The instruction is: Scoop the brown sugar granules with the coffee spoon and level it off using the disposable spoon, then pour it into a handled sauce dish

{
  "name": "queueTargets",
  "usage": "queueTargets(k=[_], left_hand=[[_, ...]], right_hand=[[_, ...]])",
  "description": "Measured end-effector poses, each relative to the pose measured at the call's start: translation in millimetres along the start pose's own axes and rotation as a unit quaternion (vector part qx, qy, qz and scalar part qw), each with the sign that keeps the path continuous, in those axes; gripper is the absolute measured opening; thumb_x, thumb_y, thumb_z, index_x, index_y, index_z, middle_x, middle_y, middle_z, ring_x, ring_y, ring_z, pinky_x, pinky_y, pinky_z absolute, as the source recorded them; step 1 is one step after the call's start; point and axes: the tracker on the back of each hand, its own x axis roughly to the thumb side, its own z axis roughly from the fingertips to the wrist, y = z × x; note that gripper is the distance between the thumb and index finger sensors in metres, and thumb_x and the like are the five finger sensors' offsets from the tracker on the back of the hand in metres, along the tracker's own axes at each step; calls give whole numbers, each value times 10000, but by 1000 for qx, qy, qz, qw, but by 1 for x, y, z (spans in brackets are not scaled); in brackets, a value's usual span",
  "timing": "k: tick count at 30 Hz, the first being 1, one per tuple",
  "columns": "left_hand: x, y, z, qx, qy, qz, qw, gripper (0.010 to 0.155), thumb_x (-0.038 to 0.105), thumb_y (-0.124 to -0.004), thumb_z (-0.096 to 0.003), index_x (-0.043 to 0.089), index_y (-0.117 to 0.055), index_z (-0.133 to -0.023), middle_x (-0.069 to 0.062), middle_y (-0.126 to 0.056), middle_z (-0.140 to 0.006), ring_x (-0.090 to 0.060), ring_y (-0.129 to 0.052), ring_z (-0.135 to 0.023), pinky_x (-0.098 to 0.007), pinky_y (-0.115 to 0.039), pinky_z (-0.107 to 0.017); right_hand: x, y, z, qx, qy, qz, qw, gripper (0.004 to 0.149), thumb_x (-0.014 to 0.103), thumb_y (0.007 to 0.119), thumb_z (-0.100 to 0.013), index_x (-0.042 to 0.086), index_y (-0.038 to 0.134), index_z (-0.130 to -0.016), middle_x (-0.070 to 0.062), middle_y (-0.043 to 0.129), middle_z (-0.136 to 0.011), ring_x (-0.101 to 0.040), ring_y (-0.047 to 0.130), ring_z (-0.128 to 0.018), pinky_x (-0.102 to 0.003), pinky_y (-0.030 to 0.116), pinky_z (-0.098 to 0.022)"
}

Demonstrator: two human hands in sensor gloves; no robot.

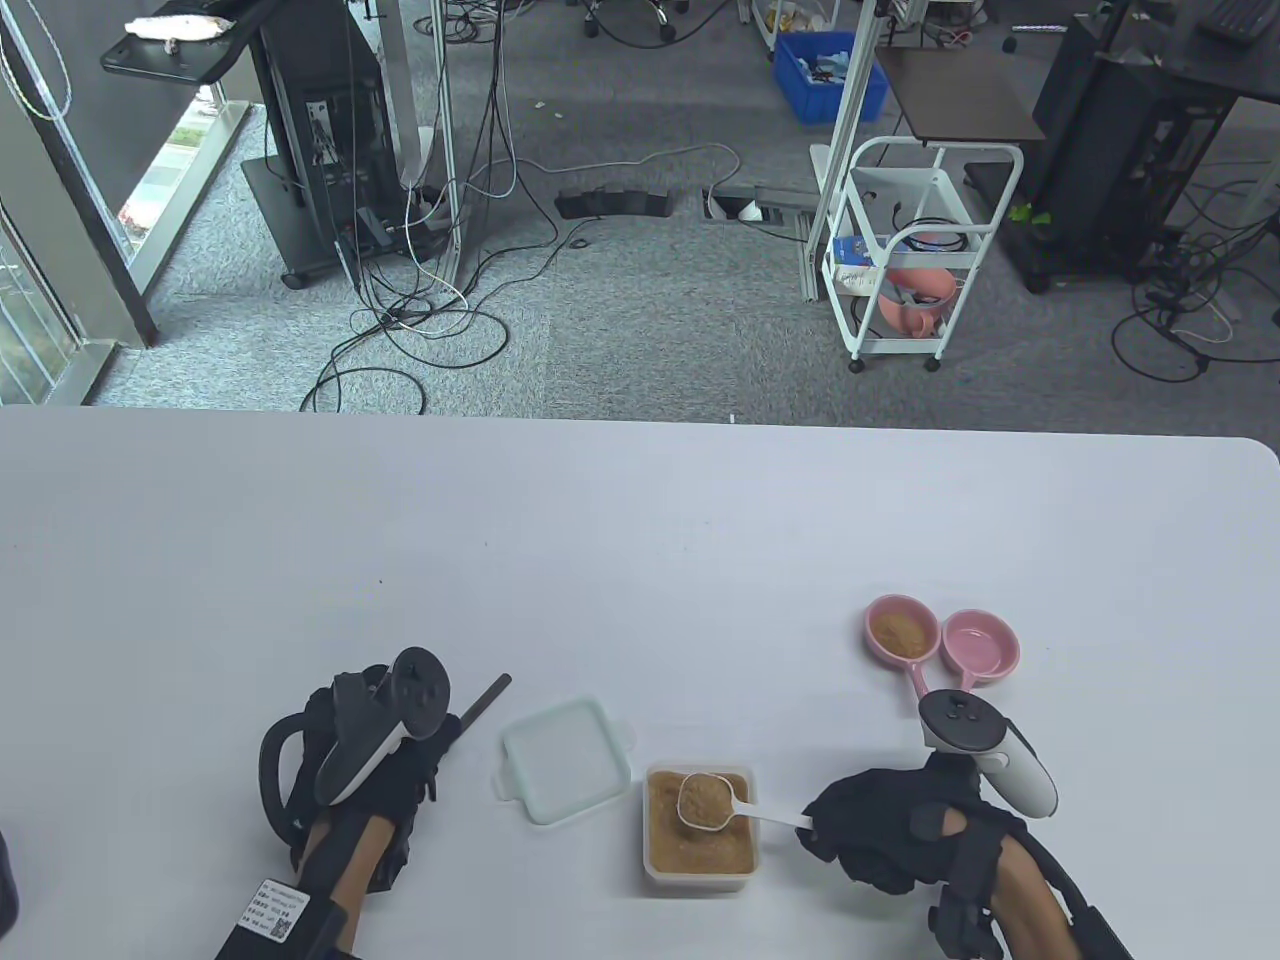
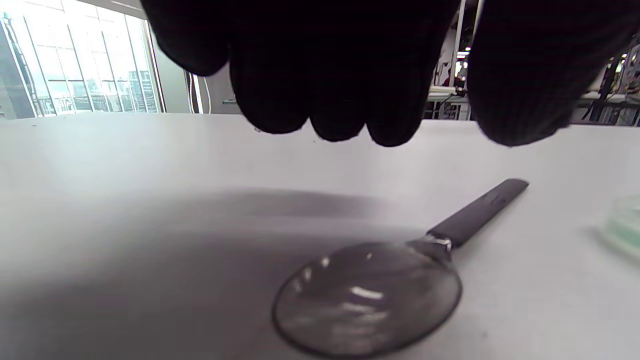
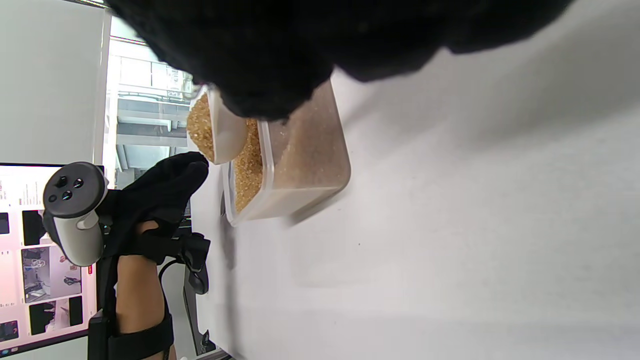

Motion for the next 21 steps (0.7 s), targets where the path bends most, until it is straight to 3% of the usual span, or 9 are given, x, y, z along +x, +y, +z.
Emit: queueTargets(k=[21], left_hand=[[17, -21, -4, -26, 1, -63, 998, 488, 626, -867, -389, 395, -898, -818, 133, -898, -870, -205, -934, -866, -494, -674, -759]], right_hand=[[0, 1, 0, 3, 4, 6, 1000, 428, 392, 788, -494, 114, 919, -793, 25, 997, -376, -186, 937, -104, -455, 813, -297]])
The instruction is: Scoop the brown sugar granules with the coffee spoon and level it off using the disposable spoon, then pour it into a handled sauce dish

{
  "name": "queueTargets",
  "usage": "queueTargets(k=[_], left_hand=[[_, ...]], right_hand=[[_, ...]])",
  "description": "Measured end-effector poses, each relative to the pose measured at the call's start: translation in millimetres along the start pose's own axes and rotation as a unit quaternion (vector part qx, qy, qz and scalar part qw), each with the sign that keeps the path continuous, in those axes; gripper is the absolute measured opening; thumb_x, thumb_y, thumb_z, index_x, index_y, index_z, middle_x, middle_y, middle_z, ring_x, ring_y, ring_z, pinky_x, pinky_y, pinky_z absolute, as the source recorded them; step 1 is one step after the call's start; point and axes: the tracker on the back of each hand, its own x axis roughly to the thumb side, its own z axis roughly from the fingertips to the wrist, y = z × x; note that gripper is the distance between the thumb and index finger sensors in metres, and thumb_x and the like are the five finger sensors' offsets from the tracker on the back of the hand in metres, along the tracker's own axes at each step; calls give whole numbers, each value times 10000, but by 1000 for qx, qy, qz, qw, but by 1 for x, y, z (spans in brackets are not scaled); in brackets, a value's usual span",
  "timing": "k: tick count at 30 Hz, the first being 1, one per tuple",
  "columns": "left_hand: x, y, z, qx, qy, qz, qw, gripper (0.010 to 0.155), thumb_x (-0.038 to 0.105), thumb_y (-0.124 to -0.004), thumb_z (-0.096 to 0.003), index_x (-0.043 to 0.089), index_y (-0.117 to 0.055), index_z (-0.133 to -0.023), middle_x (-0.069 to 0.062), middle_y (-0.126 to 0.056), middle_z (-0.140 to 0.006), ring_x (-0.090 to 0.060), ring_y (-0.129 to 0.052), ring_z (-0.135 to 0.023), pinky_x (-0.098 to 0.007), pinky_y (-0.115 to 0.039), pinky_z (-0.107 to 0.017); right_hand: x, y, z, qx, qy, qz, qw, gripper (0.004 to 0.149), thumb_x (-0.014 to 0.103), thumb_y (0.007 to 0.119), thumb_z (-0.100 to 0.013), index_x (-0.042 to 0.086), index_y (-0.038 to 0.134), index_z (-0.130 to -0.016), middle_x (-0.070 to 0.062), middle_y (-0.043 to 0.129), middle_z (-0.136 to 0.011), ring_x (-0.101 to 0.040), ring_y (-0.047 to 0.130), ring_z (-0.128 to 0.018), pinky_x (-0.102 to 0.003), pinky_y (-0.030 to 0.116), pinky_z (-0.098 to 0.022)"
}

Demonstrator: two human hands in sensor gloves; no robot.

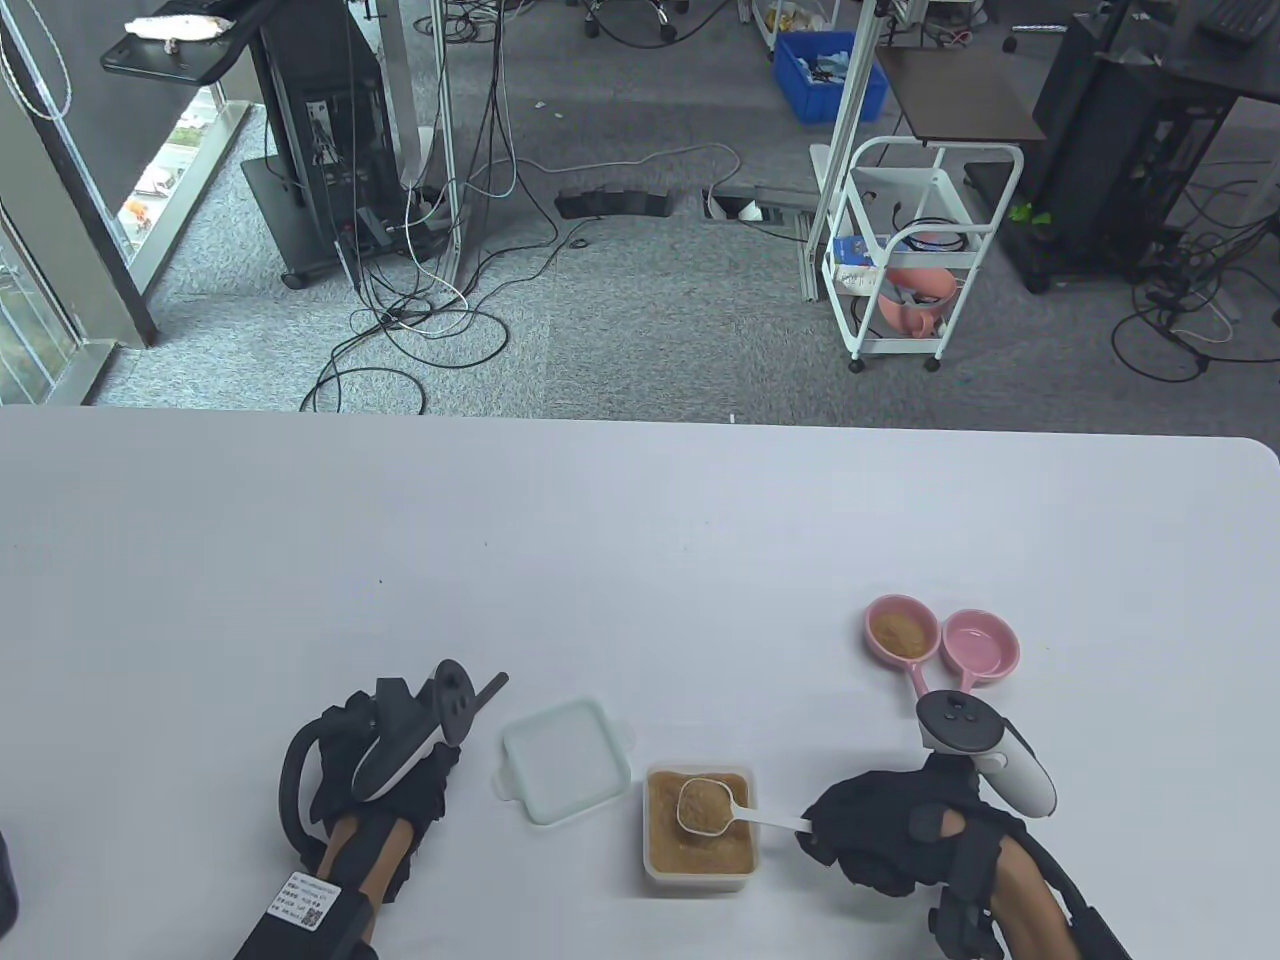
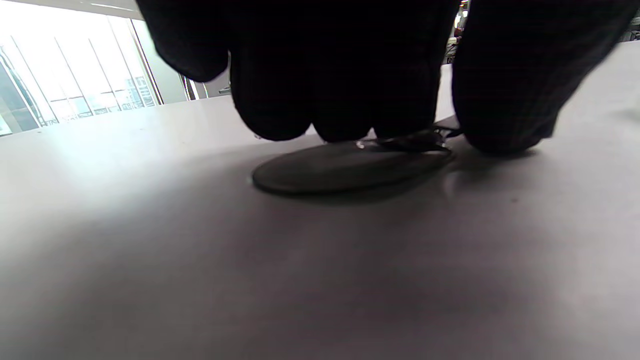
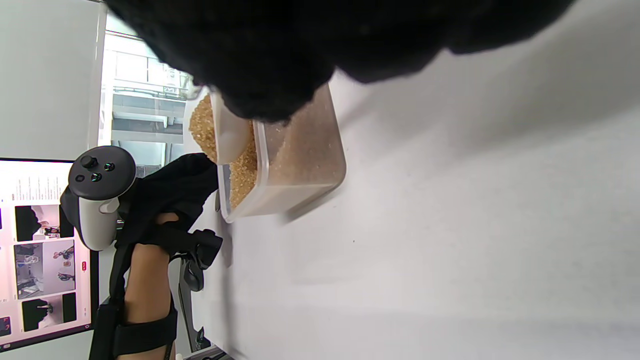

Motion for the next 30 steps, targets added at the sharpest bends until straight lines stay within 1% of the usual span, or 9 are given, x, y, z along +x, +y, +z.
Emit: queueTargets(k=[6, 9, 14, 17, 20, 23, 25, 28, 30], left_hand=[[-6, -3, -4, -22, 2, 55, 998, 469, 593, -887, -393, 391, -886, -816, 133, -887, -872, -208, -922, -868, -500, -668, -762], [-5, -3, -4, -25, -3, 55, 998, 457, 584, -886, -397, 388, -895, -810, 132, -895, -864, -209, -926, -861, -501, -669, -760], [0, -2, -2, -18, -13, 42, 999, 429, 571, -887, -405, 389, -918, -792, 134, -916, -839, -197, -945, -838, -495, -682, -754], [0, -1, -1, -4, -23, 36, 999, 418, 577, -888, -398, 398, -936, -773, 136, -944, -812, -172, -979, -802, -476, -716, -742], [0, 7, 4, 12, -38, 55, 998, 415, 573, -883, -395, 399, -937, -767, 142, -958, -796, -163, -998, -780, -467, -733, -732], [5, 23, 16, 54, -70, 94, 992, 416, 570, -877, -391, 400, -930, -766, 145, -964, -786, -158, -1009, -763, -461, -745, -724], [15, 34, 29, 84, -106, 119, 984, 417, 571, -874, -388, 400, -929, -764, 148, -979, -767, -151, -1024, -741, -452, -761, -714], [35, 45, 55, 114, -168, 126, 971, 416, 567, -870, -389, 401, -925, -766, 152, -983, -763, -130, -1029, -738, -445, -765, -715], [54, 50, 75, 133, -217, 126, 959, 415, 566, -869, -390, 404, -923, -768, 154, -978, -768, -130, -1022, -745, -444, -759, -721]], right_hand=[[0, 1, 0, -1, 2, -1, 1000, 431, 393, 789, -495, 111, 919, -793, 24, 997, -376, -186, 937, -103, -455, 814, -297], [0, 0, 0, -1, 2, 0, 1000, 429, 392, 789, -495, 112, 919, -792, 24, 998, -375, -186, 937, -104, -455, 813, -296], [0, 0, 0, -1, 2, -1, 1000, 429, 392, 789, -495, 112, 919, -793, 24, 998, -374, -187, 937, -102, -455, 814, -296], [0, 0, 0, -1, 2, -3, 1000, 430, 392, 789, -495, 110, 919, -792, 23, 997, -374, -186, 937, -102, -455, 813, -296], [0, 0, 1, 0, 1, -6, 1000, 430, 392, 787, -495, 110, 917, -792, 25, 997, -374, -185, 936, -101, -455, 814, -294], [0, 0, 1, -1, 0, -8, 1000, 430, 392, 786, -495, 107, 917, -790, 25, 997, -374, -184, 936, -100, -454, 814, -294], [0, 0, 1, -1, 0, -10, 1000, 430, 392, 785, -495, 108, 916, -791, 25, 996, -374, -184, 936, -100, -454, 814, -294], [0, 0, 1, -1, 0, -10, 1000, 430, 392, 785, -496, 107, 916, -790, 25, 996, -374, -185, 936, -100, -454, 814, -294], [0, -1, 1, -1, -1, -11, 1000, 430, 391, 785, -496, 106, 916, -790, 26, 996, -374, -184, 936, -100, -455, 814, -293]])
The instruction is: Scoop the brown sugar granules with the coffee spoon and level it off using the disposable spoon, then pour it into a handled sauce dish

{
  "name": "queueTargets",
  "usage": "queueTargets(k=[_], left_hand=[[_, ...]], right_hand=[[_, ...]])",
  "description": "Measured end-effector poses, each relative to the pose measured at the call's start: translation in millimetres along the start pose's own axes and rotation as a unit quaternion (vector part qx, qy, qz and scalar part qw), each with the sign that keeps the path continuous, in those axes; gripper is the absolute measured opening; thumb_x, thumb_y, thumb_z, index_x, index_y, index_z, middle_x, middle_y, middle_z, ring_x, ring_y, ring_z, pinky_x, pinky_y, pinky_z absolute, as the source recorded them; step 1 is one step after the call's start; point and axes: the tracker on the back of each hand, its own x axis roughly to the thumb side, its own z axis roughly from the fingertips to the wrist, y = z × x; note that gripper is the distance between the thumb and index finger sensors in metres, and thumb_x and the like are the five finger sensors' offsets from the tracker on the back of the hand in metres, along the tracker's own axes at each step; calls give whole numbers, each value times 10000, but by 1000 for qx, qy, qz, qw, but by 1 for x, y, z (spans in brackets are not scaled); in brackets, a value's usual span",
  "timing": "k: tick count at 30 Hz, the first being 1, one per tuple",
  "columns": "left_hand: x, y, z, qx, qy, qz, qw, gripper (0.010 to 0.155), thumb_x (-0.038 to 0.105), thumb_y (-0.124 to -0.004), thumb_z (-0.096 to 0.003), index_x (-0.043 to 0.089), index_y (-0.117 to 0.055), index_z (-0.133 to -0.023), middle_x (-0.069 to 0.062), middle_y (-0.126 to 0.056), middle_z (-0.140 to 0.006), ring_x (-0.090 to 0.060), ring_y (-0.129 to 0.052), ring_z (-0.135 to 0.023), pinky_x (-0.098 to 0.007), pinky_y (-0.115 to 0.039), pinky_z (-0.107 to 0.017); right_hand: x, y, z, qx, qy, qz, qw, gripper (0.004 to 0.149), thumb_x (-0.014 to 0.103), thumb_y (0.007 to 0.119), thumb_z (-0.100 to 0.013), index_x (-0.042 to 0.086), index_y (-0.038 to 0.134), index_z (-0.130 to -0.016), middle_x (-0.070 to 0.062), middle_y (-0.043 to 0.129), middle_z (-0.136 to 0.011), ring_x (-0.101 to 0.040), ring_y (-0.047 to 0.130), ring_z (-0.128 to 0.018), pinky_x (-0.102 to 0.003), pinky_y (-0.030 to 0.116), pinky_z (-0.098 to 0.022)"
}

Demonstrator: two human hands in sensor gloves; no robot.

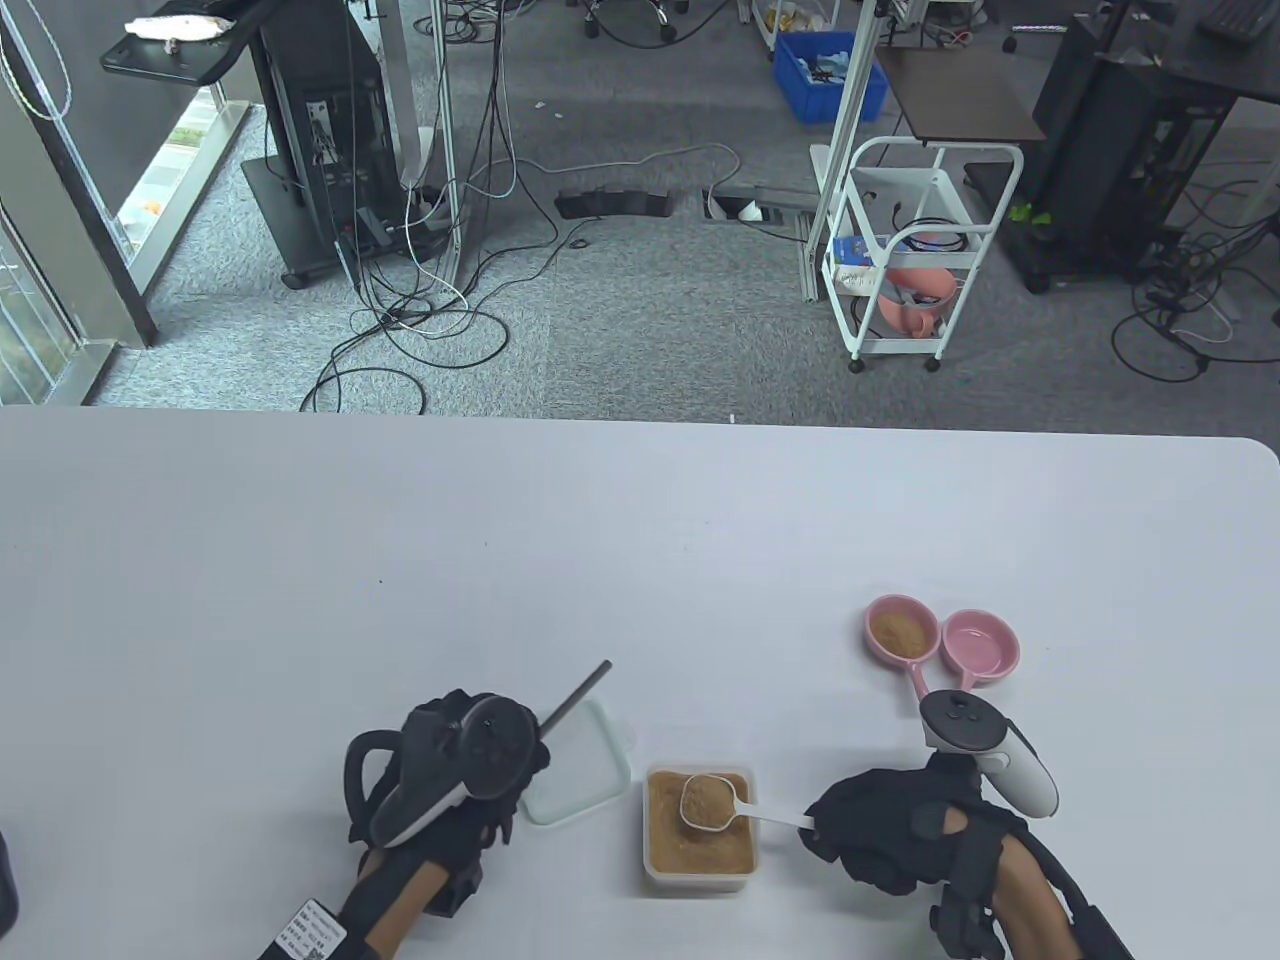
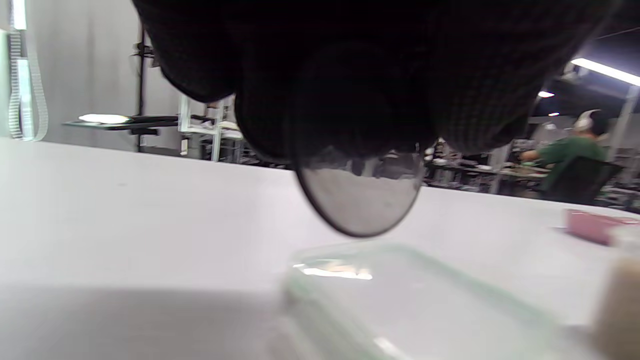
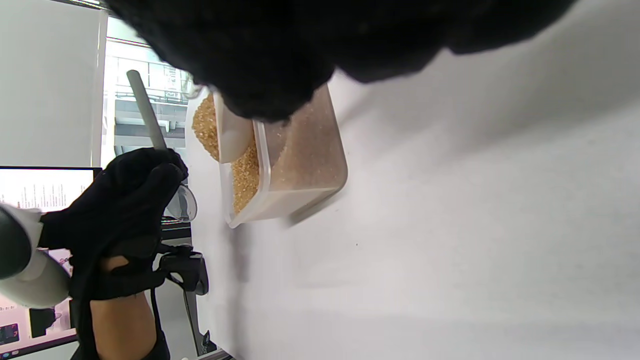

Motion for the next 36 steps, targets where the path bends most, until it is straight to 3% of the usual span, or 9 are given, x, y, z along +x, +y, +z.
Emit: queueTargets(k=[6, 12, 36], left_hand=[[60, -2, 25, 4, -120, -7, 993, 410, 570, -875, -386, 408, -921, -760, 161, -966, -767, -140, -1007, -755, -445, -745, -730], [87, -10, 36, -7, -170, -40, 985, 407, 571, -883, -381, 409, -922, -753, 167, -962, -761, -135, -1000, -760, -448, -738, -735], [87, -20, 31, -38, -161, -73, 983, 404, 572, -880, -385, 407, -925, -750, 165, -963, -757, -138, -998, -758, -450, -738, -733]], right_hand=[[0, 1, 0, 4, -4, -4, 1000, 430, 392, 784, -496, 105, 916, -788, 24, 997, -372, -183, 936, -98, -454, 815, -291], [0, 1, -1, 8, -5, -7, 1000, 431, 391, 784, -496, 103, 916, -788, 24, 997, -371, -182, 936, -95, -454, 816, -290], [0, 3, -2, 14, -5, -6, 1000, 432, 391, 785, -496, 101, 917, -787, 27, 997, -368, -182, 936, -93, -454, 817, -288]])
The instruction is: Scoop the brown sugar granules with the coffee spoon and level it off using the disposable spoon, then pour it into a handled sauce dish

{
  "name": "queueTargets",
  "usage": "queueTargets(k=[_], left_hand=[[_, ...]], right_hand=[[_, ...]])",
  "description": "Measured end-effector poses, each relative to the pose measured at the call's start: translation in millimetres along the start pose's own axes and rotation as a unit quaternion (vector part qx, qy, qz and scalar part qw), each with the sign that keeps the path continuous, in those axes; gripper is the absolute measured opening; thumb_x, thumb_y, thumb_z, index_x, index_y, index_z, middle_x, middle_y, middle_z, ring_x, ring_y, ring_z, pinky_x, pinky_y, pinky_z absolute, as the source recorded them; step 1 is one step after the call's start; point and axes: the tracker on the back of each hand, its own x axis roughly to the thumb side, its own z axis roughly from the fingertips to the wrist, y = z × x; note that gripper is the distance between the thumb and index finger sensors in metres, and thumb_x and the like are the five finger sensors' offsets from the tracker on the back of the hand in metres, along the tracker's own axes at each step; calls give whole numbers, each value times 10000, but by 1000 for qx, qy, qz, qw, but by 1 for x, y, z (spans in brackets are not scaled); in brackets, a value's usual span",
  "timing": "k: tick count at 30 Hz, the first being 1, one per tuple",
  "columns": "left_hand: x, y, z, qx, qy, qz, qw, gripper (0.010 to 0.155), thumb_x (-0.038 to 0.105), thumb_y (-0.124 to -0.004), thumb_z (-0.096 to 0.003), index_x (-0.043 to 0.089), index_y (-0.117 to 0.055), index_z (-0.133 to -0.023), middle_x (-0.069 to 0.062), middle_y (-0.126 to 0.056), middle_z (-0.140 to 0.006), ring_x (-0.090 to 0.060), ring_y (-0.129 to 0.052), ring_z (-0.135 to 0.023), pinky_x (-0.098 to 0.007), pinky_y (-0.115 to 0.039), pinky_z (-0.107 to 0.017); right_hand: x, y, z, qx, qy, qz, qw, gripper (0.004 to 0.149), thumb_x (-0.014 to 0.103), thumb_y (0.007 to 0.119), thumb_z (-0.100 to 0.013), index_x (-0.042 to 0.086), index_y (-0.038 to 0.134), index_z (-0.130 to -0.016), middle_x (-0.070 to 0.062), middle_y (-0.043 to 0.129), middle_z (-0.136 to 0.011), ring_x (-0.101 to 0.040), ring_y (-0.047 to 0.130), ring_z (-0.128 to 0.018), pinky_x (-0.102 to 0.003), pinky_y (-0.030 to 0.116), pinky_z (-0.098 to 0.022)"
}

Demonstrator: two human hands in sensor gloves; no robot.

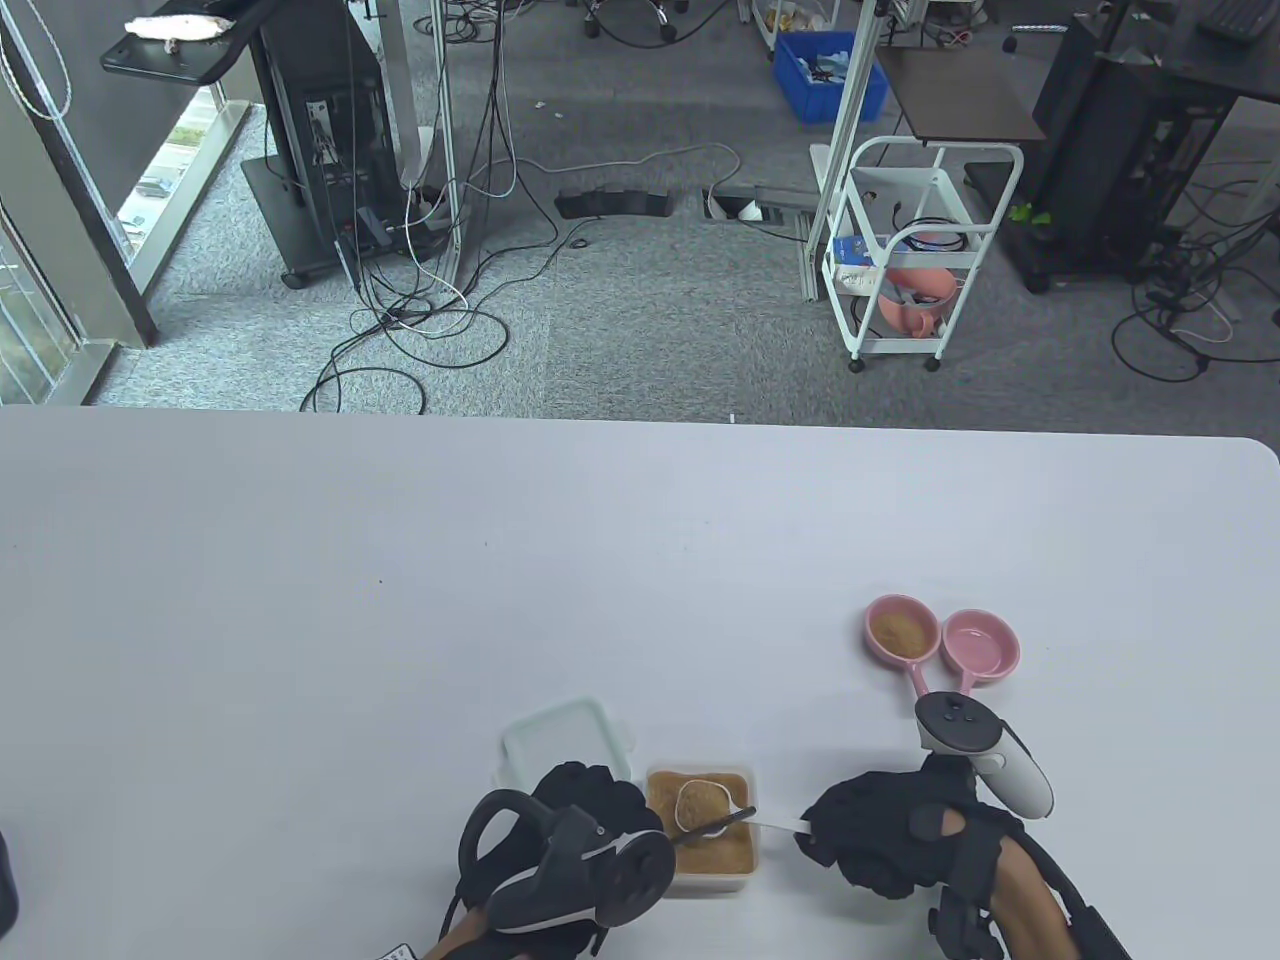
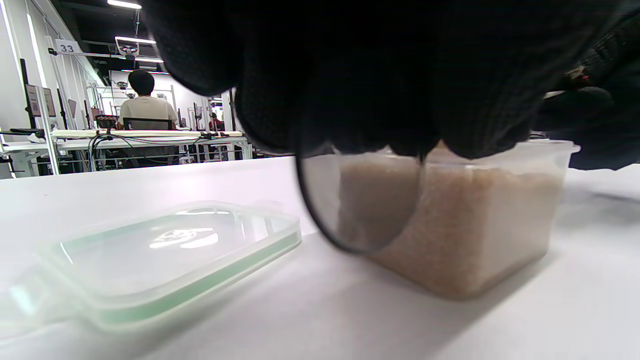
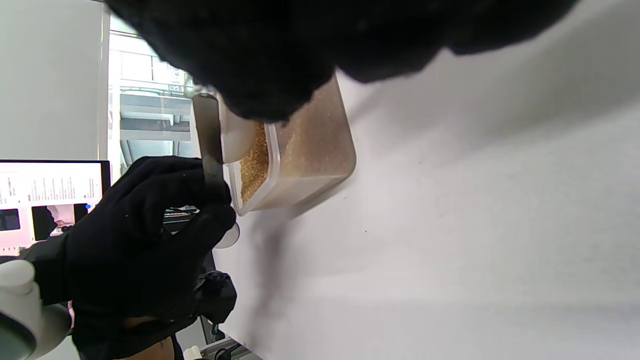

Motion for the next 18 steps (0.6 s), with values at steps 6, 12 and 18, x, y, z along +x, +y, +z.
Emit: queueTargets(k=[6, 12, 18], left_hand=[[-2, 0, -1, -2, 6, 2, 1000, 404, 573, -878, -386, 407, -924, -751, 165, -963, -758, -137, -998, -757, -448, -738, -733], [-5, 0, -2, -5, 12, 6, 1000, 405, 572, -876, -387, 406, -924, -753, 164, -963, -759, -138, -999, -757, -450, -739, -732], [-9, -1, -2, -9, 19, 4, 1000, 402, 572, -872, -389, 406, -924, -752, 164, -963, -759, -138, -999, -757, -449, -739, -731]], right_hand=[[0, 0, 0, 1, 0, 0, 1000, 431, 391, 786, -496, 102, 918, -787, 28, 998, -368, -182, 936, -92, -454, 817, -288], [0, 0, 0, 2, -1, 1, 1000, 431, 391, 786, -496, 101, 919, -786, 27, 998, -367, -183, 936, -92, -454, 817, -288], [0, 0, 0, 3, -1, 2, 1000, 432, 391, 786, -495, 100, 920, -785, 27, 998, -367, -182, 936, -91, -454, 817, -287]])
